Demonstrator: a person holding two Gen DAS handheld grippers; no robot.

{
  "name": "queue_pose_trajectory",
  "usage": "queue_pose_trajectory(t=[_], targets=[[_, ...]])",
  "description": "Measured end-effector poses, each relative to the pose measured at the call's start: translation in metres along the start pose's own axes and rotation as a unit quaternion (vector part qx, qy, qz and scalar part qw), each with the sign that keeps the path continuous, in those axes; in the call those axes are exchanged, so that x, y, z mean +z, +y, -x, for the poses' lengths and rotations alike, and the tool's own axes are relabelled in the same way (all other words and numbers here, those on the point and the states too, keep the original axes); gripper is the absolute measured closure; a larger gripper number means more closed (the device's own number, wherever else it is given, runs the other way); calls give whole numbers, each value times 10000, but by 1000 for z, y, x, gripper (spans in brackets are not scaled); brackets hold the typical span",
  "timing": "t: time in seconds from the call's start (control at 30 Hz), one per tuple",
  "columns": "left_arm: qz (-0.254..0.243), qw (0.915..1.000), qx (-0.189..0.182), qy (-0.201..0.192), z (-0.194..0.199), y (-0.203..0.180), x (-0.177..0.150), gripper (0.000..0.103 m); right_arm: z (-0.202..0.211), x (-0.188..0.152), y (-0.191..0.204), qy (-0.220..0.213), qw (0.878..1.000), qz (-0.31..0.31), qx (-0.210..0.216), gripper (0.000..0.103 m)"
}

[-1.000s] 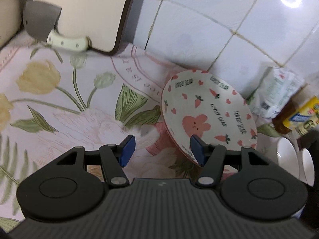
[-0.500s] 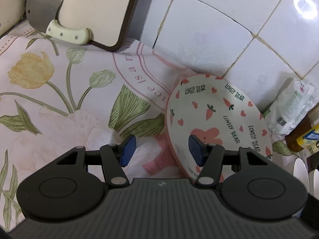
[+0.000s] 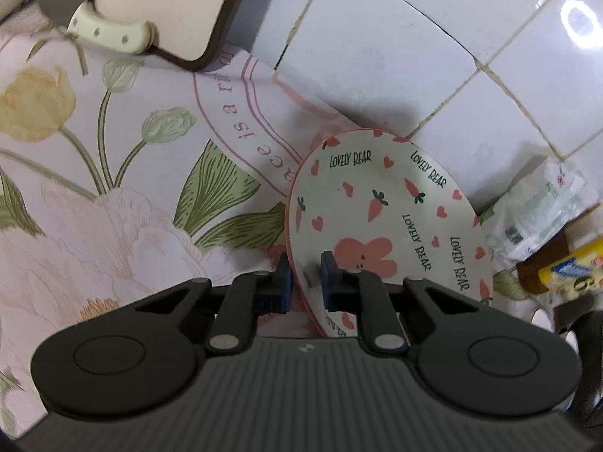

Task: Organize plates and bowls
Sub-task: 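Lift the bunny plate with both grippers off the tablecloth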

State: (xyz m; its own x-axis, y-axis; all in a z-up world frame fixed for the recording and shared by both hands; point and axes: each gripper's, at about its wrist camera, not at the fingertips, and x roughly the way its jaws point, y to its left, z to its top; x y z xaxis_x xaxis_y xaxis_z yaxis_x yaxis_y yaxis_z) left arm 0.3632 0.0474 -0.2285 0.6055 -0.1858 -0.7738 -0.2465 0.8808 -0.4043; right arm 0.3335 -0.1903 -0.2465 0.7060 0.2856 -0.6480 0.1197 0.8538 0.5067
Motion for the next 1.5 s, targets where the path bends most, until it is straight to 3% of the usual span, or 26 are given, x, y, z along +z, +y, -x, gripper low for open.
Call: queue_pose_trajectory(t=[0.37, 0.9, 1.5], targets=[[-763, 9960, 421, -195, 43, -14, -15, 89, 27, -1, 5, 52, 9996, 66, 255, 81], [-943, 9931, 176, -679, 151, -19, -54, 89, 116, -16, 25, -291, 9945, 734, 687, 80], [-1093, 9920, -28, -632, 225, -20, -120, 88, 208, -56, 25, -216, 9909, 1172, 619, 78]])
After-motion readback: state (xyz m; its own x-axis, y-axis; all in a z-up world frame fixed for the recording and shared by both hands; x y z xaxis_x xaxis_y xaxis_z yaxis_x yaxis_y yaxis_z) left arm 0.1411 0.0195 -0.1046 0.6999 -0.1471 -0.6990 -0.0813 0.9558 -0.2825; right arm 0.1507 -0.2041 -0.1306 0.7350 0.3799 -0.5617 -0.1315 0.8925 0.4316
